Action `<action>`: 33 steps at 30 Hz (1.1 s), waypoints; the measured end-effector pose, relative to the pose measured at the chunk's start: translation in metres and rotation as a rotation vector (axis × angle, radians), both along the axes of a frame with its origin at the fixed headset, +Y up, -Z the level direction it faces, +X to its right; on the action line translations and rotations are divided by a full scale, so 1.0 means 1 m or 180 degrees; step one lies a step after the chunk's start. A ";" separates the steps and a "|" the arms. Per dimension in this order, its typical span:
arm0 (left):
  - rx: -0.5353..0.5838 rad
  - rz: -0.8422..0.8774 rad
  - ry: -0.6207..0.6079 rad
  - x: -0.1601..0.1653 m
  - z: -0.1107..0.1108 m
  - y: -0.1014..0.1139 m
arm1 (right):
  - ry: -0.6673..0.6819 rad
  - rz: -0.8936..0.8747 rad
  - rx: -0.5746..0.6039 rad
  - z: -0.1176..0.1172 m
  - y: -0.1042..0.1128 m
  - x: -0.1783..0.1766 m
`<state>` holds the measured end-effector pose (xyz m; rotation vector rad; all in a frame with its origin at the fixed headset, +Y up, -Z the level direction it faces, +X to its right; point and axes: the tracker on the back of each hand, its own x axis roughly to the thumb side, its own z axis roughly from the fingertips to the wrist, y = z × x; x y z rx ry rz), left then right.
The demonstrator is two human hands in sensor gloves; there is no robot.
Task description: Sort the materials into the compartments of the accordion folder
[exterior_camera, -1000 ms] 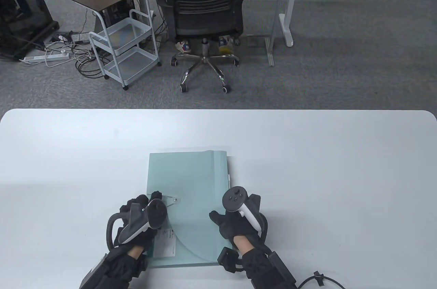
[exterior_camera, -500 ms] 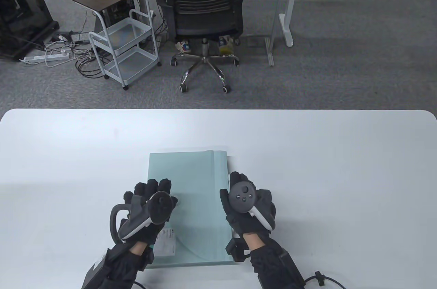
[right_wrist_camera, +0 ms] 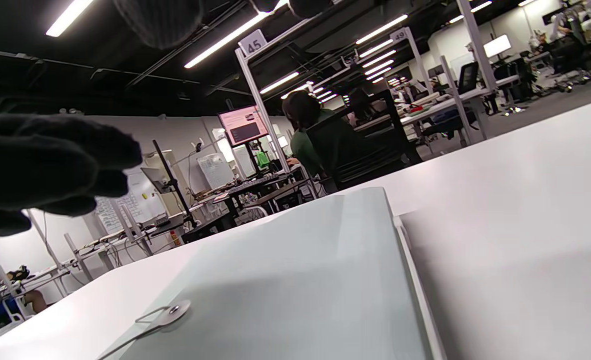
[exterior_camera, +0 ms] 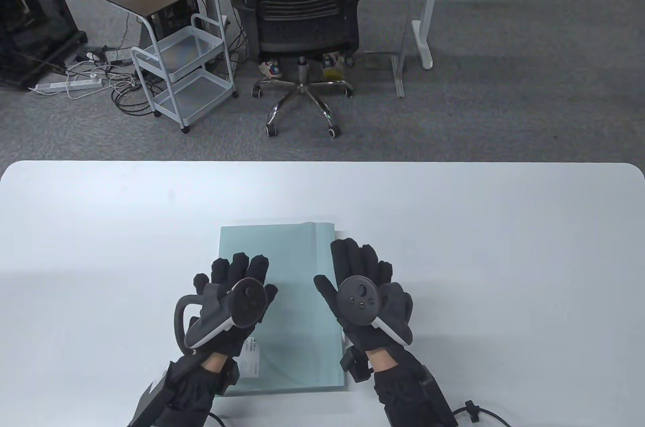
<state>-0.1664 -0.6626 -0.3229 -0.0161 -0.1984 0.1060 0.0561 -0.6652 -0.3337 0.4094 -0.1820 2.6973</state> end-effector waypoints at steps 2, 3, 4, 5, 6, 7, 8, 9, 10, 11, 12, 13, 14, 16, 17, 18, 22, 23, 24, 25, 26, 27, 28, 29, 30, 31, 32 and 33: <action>0.0046 -0.0017 -0.0062 0.002 0.002 0.001 | 0.0063 0.0028 0.0048 0.001 -0.001 -0.002; 0.0067 -0.0020 -0.0106 0.003 0.003 0.002 | 0.0085 0.0025 0.0058 0.001 -0.002 -0.002; 0.0095 -0.0019 -0.0140 0.004 0.004 0.003 | 0.0124 0.0011 0.0055 0.000 -0.003 -0.002; 0.0120 -0.0014 -0.0169 0.005 0.004 0.003 | 0.0158 0.0002 0.0047 0.000 -0.004 -0.002; 0.0143 -0.0008 -0.0198 0.005 0.005 0.003 | 0.0183 0.0002 0.0038 0.000 -0.004 -0.002; 0.0160 0.0003 -0.0230 0.005 0.006 0.004 | 0.0213 0.0012 0.0034 0.000 -0.005 -0.002; 0.0162 0.0024 -0.0270 0.005 0.006 0.004 | 0.0246 0.0018 0.0027 0.000 -0.006 -0.003; 0.0161 0.0044 -0.0288 0.004 0.007 0.005 | 0.0275 0.0018 0.0019 0.000 -0.006 -0.003; 0.0152 0.0078 -0.0318 0.004 0.007 0.005 | 0.0304 0.0019 -0.0002 0.000 -0.006 -0.003; 0.0143 0.0092 -0.0339 0.004 0.008 0.005 | 0.0334 0.0024 -0.0022 0.000 -0.007 -0.004; 0.0123 0.0100 -0.0371 0.004 0.008 0.005 | 0.0370 0.0032 -0.0039 0.000 -0.008 -0.004; 0.0119 0.0107 -0.0375 0.004 0.008 0.005 | 0.0393 0.0047 -0.0055 0.000 -0.009 -0.005; 0.0114 0.0108 -0.0387 0.003 0.008 0.005 | 0.0404 0.0066 -0.0054 0.000 -0.009 -0.005; 0.0077 0.0111 -0.0414 0.003 0.007 0.005 | 0.0460 0.0096 -0.0103 -0.001 -0.011 -0.006; 0.0047 0.0106 -0.0430 0.004 0.007 0.004 | 0.0471 0.0102 -0.0133 -0.001 -0.012 -0.006; 0.0025 0.0095 -0.0443 0.004 0.007 0.004 | 0.0481 0.0110 -0.0148 -0.001 -0.012 -0.006; -0.0049 0.0031 -0.0450 0.005 0.006 0.000 | 0.0506 0.0132 -0.0180 -0.002 -0.014 -0.006; -0.0069 0.0019 -0.0451 0.005 0.005 -0.001 | 0.0511 0.0145 -0.0195 -0.002 -0.015 -0.006; -0.0090 0.0010 -0.0454 0.005 0.005 -0.001 | 0.0513 0.0154 -0.0207 -0.002 -0.016 -0.006; -0.0096 0.0010 -0.0451 0.005 0.005 -0.001 | 0.0512 0.0160 -0.0215 -0.003 -0.017 -0.006; -0.0100 0.0010 -0.0444 0.005 0.004 -0.002 | 0.0516 0.0169 -0.0228 -0.003 -0.018 -0.006; -0.0103 0.0005 -0.0438 0.005 0.004 -0.002 | 0.0523 0.0179 -0.0242 -0.003 -0.019 -0.006; -0.0106 -0.0002 -0.0432 0.004 0.004 -0.002 | 0.0526 0.0188 -0.0251 -0.004 -0.020 -0.006; -0.0109 -0.0004 -0.0427 0.004 0.004 -0.002 | 0.0526 0.0192 -0.0255 -0.004 -0.020 -0.006; -0.0111 -0.0003 -0.0422 0.004 0.004 -0.002 | 0.0527 0.0198 -0.0258 -0.004 -0.020 -0.006; -0.0114 0.0001 -0.0417 0.004 0.004 -0.002 | 0.0530 0.0201 -0.0261 -0.004 -0.020 -0.006; -0.0118 0.0005 -0.0416 0.004 0.004 -0.002 | 0.0530 0.0202 -0.0262 -0.004 -0.020 -0.006; -0.0122 0.0003 -0.0416 0.004 0.004 -0.002 | 0.0532 0.0201 -0.0260 -0.004 -0.020 -0.006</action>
